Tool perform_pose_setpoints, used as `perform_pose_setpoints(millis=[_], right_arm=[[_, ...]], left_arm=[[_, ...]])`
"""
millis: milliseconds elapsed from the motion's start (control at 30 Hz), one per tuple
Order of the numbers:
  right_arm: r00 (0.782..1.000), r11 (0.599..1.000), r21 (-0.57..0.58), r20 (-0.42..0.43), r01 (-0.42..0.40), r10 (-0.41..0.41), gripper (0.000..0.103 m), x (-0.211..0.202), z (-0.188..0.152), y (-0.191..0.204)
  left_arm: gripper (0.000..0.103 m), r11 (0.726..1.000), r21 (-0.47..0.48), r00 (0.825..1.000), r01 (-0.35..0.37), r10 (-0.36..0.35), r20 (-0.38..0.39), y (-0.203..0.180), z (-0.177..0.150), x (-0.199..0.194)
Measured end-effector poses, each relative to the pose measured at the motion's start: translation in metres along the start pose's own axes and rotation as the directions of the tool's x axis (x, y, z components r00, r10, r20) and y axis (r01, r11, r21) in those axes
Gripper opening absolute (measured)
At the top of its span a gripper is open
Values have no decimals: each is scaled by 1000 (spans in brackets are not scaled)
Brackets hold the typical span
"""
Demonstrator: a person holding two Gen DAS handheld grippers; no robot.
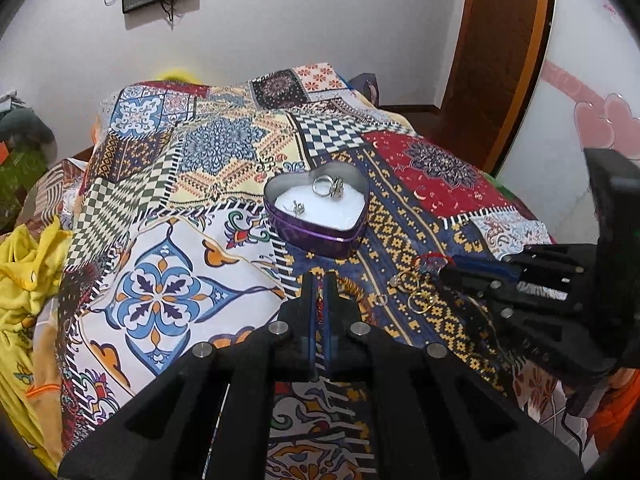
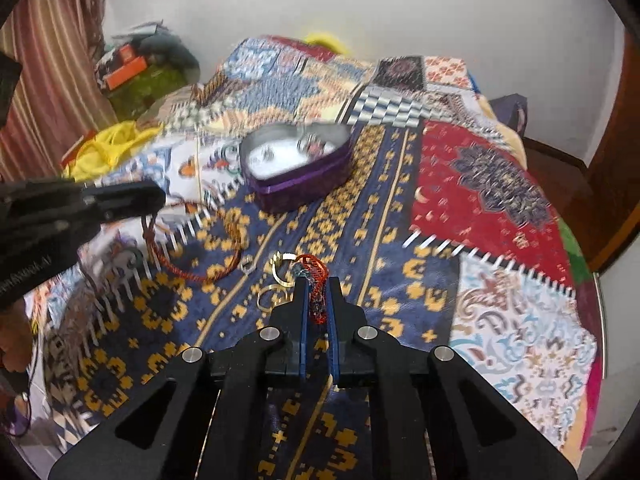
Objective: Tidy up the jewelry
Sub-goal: 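Lower the red bracelet into the heart tin and release it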
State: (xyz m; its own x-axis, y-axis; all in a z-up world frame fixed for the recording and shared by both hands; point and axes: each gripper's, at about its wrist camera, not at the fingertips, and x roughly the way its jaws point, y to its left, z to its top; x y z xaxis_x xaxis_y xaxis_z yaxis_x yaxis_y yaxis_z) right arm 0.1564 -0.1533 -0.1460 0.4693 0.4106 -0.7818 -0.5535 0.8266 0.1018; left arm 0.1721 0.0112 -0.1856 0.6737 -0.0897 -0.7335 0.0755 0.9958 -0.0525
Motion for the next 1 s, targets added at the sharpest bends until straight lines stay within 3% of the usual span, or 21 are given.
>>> perform_pose_setpoints(millis=[433, 1000], right_arm=[[988, 1000, 4, 152, 12, -13, 7, -43, 34, 6], [976, 1000, 17, 217, -17, 13, 7, -36, 62, 9]], left_arm=[[1, 1000, -8, 996, 17, -16, 88, 4, 22, -28], [1, 999, -38, 988, 1, 5, 152, 18, 57, -22]])
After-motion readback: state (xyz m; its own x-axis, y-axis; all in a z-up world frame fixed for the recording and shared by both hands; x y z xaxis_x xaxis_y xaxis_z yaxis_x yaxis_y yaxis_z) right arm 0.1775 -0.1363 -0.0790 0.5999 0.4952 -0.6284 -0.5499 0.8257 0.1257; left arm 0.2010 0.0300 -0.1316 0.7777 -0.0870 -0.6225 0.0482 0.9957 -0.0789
